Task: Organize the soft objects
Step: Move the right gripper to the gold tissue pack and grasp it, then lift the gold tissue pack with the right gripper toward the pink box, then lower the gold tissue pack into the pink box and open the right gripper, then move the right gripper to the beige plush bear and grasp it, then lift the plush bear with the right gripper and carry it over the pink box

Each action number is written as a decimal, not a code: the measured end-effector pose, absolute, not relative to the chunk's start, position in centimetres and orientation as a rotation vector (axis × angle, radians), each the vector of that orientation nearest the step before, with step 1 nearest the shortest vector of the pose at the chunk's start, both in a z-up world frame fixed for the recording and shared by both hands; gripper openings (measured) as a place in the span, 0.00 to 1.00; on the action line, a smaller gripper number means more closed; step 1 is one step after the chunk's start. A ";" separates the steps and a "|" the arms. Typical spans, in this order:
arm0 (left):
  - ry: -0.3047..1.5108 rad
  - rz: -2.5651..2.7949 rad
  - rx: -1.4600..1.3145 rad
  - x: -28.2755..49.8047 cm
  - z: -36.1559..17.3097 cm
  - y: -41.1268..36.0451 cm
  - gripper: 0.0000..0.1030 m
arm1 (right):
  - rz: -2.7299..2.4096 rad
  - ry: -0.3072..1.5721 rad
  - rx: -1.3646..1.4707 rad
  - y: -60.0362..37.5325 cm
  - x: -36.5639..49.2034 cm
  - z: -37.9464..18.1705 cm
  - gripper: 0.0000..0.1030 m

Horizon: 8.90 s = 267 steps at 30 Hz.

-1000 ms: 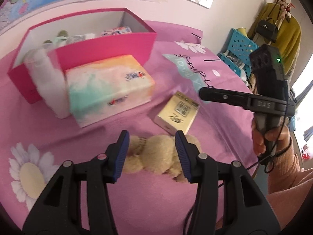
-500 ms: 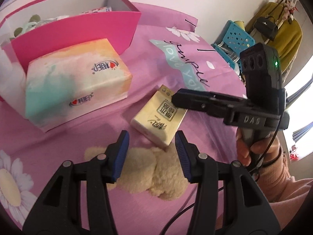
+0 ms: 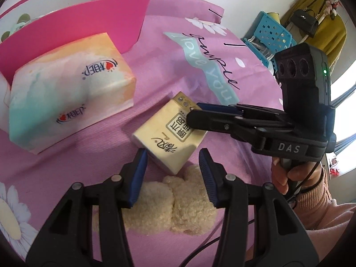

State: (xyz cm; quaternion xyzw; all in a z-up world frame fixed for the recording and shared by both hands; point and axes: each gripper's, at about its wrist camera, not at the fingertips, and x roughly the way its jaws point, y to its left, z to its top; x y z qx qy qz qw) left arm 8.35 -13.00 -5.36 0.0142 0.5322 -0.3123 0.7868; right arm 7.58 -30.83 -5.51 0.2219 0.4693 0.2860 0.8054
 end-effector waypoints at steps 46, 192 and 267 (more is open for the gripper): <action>0.858 -0.555 0.022 9.4 3.6 -7.8 0.45 | 0.741 0.811 0.374 -26.7 8.8 3.2 0.28; 1.046 -0.604 0.038 3.8 -5.8 -6.9 0.56 | 0.628 0.990 0.337 -26.3 2.5 -3.6 0.36; 0.883 -0.580 -0.003 5.2 1.3 -6.6 0.45 | 0.740 0.813 0.389 -26.4 4.6 2.6 0.30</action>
